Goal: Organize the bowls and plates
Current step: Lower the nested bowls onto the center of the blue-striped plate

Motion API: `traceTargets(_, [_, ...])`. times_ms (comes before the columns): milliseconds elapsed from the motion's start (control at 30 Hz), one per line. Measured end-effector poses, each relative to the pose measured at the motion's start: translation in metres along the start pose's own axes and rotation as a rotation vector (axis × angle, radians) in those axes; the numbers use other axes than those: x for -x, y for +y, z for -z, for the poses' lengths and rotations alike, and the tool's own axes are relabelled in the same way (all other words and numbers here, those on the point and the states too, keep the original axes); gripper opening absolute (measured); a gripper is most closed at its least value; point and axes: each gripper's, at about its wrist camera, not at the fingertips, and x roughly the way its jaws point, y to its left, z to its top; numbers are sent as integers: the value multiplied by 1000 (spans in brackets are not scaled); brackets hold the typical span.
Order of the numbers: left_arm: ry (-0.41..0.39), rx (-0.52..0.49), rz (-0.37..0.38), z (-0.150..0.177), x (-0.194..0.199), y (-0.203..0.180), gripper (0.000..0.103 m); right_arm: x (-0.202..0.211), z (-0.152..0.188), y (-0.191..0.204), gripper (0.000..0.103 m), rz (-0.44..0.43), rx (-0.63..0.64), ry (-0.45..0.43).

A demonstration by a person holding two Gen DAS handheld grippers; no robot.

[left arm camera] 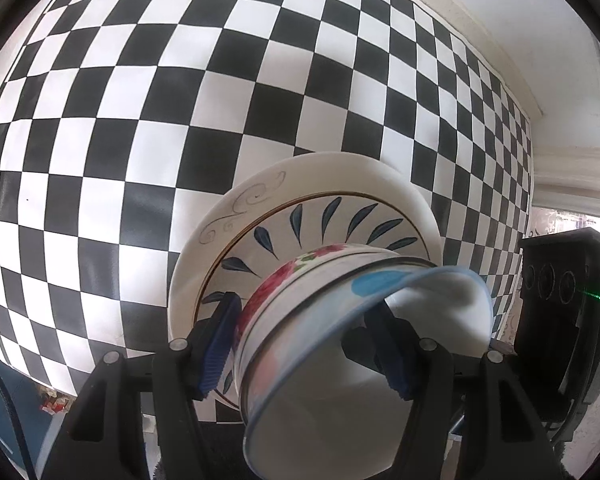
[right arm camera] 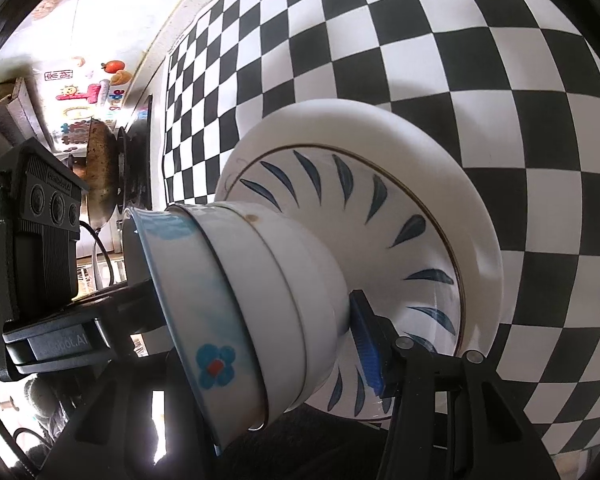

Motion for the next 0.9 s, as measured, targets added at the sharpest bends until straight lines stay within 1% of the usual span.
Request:
traceTargets(333, [-8, -1, 13, -3, -1, 0, 61, 3, 0, 0, 52, 13, 0, -11])
traceTargets(467, [-5, 8, 31, -2, -1, 4, 61, 3, 0, 2, 52, 25, 18, -10])
traceTargets(633, [-12, -9, 16, -1, 0, 4, 61, 4, 1, 3, 52, 40, 6, -23])
traceTargets(767, [-19, -19, 1, 2, 2, 2, 61, 4, 1, 8, 53, 74, 13, -28])
traceTargets(900, [-41, -30, -19, 5, 9, -2, 61, 13, 3, 20, 53, 140, 57, -48])
